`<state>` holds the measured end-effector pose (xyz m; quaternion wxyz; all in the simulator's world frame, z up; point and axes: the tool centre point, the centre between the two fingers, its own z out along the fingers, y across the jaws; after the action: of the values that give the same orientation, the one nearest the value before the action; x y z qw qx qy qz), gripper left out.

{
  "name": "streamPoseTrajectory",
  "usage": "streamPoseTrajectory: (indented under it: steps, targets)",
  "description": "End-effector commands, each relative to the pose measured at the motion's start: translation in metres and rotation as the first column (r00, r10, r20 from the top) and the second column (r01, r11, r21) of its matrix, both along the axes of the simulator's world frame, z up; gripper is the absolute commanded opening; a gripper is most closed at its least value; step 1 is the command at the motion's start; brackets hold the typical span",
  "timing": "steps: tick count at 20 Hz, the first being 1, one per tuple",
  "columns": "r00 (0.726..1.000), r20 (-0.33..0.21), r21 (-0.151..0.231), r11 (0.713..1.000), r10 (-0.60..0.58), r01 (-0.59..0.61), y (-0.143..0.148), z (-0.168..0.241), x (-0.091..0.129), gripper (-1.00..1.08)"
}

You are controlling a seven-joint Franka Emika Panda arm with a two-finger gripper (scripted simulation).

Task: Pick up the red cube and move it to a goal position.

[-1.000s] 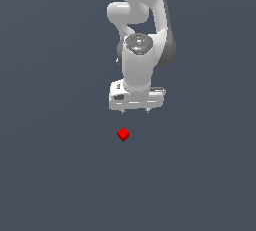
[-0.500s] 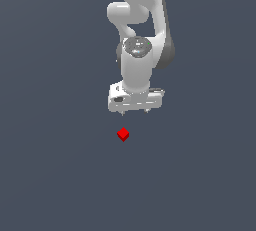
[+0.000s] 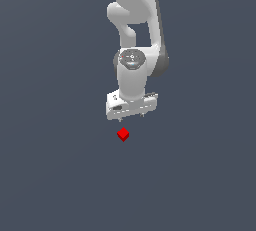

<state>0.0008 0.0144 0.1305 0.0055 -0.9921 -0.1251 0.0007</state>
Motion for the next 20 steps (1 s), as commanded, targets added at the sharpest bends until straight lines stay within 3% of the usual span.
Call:
streamPoseTrajectory:
  steps: [1, 8, 20]
  targets:
    - [0.998, 0.000, -0.001, 0.998, 0.058, -0.058, -0.005, -0.012, 0.002, 1.00]
    - [0.972, 0.002, -0.003, 0.972, 0.235, -0.235, -0.018, -0.049, 0.009, 1.00]
    - [0.882, 0.003, -0.009, 0.882, 0.471, -0.470, -0.035, -0.100, 0.025, 1.00]
